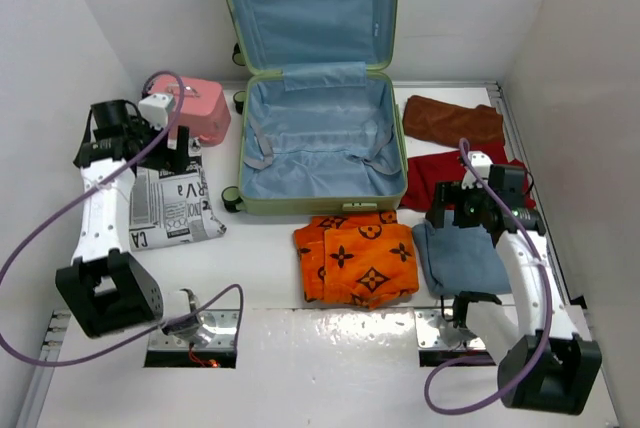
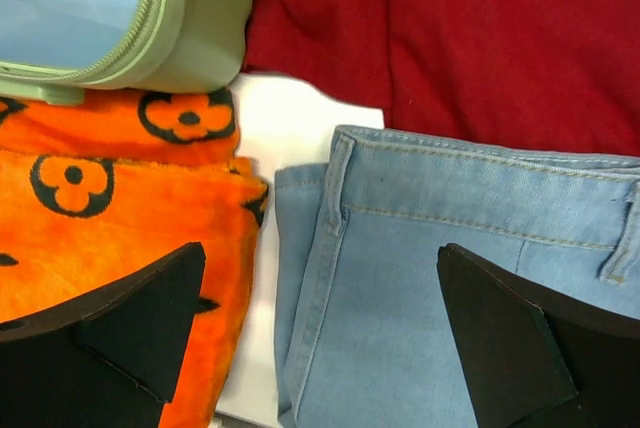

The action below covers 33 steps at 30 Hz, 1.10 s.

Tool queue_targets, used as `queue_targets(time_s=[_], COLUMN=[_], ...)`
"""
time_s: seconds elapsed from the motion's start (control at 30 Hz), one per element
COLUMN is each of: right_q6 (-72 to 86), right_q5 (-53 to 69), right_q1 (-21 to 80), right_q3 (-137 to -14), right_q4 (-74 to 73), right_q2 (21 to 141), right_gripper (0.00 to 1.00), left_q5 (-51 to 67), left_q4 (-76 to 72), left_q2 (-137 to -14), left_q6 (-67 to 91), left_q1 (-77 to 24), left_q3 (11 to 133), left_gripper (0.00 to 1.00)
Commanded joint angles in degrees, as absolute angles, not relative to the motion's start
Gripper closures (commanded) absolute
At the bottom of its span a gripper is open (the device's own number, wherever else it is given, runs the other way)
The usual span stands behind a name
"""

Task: Pack the luggage

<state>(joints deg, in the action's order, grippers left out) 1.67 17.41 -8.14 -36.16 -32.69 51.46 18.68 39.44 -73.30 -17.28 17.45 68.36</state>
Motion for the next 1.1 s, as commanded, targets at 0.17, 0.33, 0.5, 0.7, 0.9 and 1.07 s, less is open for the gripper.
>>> queue_targets(time_s=[0.17,0.33,0.5,0.7,0.9,1.07], right_q6=[-3.16,-3.78,-3.08,-2.81,-2.99,-3.08], right_q5=[21.35,22.76,25.31,25.75,25.58,25.05], right_q1=[-8.79,-8.79,-8.7,-8.7,-8.88,-8.96], right_q3=[-42.89,-44.91,-45.35,-45.53,-46.32,-47.11], right_q4=[-36.21,-37.18,-37.35,-37.0,-37.62,-37.88], right_q2=[56.51,59.85,62.13,63.37,64.51,65.65], right_gripper=[0.01,0.01,0.01,0.01,0.01,0.01], left_q5=[18.11,20.73,21.36,32.84,38.67,43.85], left_q4=[50.26,52.38,50.71,49.67,34.4,22.09], left_q2=[-86.47,-89.3,-93.15,-96.15,-93.96,-90.98], left_q6=[-33.29,-54.07,-65.64,-73.38,-76.72,-81.21], left_q1=[19.07,20.82,22.05,25.48,25.49,24.26], left_q3=[89.45,95.44,98.34,101.79,89.41,79.47], left_gripper=[0.06,0.31,0.51,0.59,0.48,0.46])
